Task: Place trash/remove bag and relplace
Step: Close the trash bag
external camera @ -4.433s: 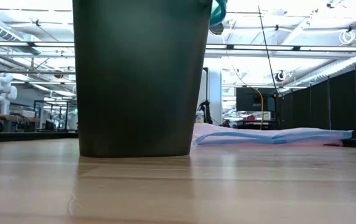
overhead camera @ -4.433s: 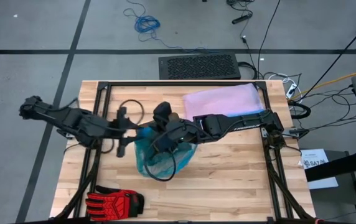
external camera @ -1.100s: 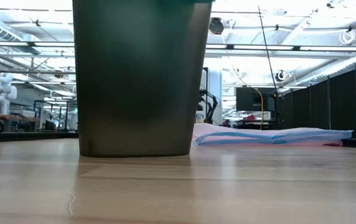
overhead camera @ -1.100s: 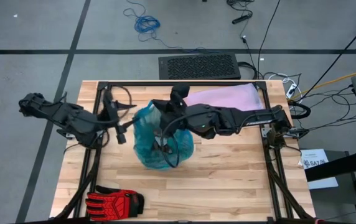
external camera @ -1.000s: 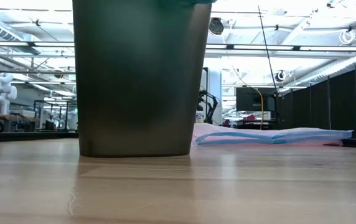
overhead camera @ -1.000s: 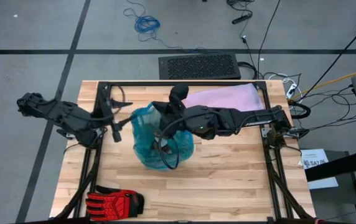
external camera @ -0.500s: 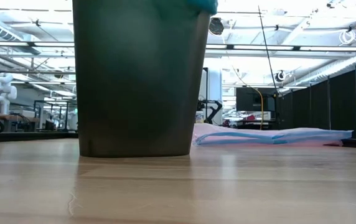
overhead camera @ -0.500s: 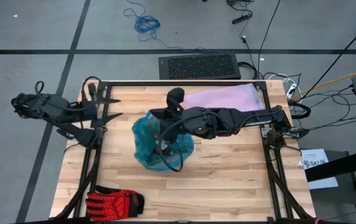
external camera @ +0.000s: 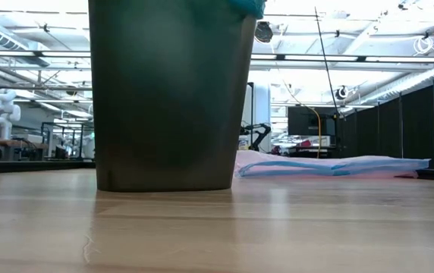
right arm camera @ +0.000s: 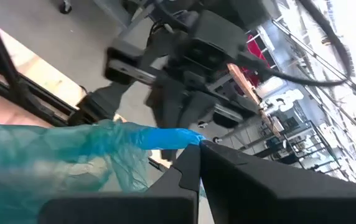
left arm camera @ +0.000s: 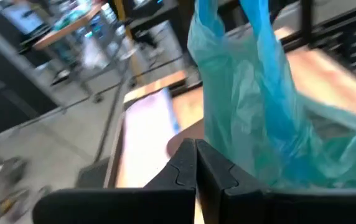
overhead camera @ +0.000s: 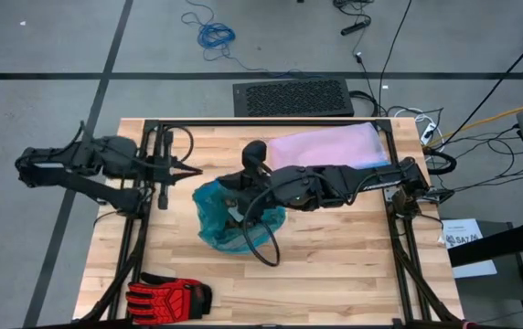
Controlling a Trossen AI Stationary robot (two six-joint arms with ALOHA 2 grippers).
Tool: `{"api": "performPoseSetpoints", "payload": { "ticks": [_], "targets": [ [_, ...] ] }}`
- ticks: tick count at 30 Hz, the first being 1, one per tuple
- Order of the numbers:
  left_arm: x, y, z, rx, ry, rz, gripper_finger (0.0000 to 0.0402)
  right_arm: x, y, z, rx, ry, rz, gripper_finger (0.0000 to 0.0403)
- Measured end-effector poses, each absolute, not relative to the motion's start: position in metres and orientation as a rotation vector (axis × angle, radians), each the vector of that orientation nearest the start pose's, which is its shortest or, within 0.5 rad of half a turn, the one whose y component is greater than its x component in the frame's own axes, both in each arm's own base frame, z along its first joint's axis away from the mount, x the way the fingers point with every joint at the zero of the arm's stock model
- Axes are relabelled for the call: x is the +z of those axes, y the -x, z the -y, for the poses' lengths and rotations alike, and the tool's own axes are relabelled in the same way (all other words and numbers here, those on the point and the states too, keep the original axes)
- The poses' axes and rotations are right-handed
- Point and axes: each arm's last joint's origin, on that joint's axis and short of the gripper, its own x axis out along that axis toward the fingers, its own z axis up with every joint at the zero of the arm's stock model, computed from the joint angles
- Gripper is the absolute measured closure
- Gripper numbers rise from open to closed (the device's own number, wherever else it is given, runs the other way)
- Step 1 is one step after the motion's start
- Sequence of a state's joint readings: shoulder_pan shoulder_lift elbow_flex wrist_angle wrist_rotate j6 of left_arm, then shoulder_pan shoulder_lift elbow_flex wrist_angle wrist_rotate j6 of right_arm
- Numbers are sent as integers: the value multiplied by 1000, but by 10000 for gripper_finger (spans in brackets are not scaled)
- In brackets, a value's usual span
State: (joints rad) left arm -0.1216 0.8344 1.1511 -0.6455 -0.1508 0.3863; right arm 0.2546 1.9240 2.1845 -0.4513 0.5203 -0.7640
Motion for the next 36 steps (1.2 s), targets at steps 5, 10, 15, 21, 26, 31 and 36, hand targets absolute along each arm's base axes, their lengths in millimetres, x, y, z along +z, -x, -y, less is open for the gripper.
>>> {"api": "performPoseSetpoints", "payload": {
  "ticks": [5, 10, 15, 21, 26, 31, 36],
  "targets": [
    [402, -160, 5, -193, -412, -277, 400, 451, -411, -103, -146, 824, -292, 403],
    [390, -185, -9, -252, -370, -336, 400, 445, -407, -110, -112, 803, -344, 403],
    [366, -222, -12, -349, -302, -442, 385, 441, -404, -117, -88, 788, -370, 403],
    [351, -250, -7, -428, -282, -446, 323, 438, -401, -122, -79, 779, -394, 403],
    [359, -243, -2, -441, -306, -399, 270, 435, -400, -121, -75, 781, -426, 403],
    [385, -219, -1, -414, -340, -253, 232, 435, -400, -120, -76, 781, -432, 403],
    [388, -224, -1, -403, -327, -210, 209, 436, -400, -120, -76, 788, -425, 403]
  ]
}}
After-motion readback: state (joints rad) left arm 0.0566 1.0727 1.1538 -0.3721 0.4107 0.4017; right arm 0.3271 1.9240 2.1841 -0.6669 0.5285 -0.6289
